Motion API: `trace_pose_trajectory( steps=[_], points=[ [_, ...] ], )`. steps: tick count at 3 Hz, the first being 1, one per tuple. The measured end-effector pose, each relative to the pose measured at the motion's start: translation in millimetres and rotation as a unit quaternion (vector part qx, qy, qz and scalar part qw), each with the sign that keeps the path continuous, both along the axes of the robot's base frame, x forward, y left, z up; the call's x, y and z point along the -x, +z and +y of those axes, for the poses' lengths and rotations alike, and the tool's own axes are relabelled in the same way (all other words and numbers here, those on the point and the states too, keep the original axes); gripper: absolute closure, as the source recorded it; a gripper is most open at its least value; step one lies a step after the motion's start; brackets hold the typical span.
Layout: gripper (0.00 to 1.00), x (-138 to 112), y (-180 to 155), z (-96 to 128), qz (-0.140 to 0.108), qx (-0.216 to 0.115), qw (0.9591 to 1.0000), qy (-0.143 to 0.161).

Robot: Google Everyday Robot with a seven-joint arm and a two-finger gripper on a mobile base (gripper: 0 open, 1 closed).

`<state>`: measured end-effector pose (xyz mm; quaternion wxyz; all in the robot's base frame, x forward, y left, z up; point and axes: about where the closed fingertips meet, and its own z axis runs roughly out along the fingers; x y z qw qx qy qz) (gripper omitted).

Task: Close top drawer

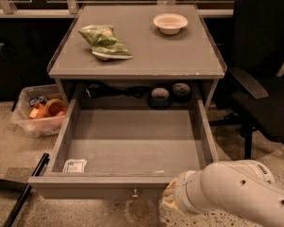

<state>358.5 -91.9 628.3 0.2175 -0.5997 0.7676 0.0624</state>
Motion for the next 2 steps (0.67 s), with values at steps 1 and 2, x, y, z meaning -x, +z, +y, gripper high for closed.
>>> trace_pose_trajectory(
  steps=[1,2],
  points=[
    [0.58,-15.0,0.2,7.2,-0.008,0.003,0.9999,0.015],
    [0.35,-37.2,2.1,11.4,-0.016,0.002,0.9997,0.019]
  ],
)
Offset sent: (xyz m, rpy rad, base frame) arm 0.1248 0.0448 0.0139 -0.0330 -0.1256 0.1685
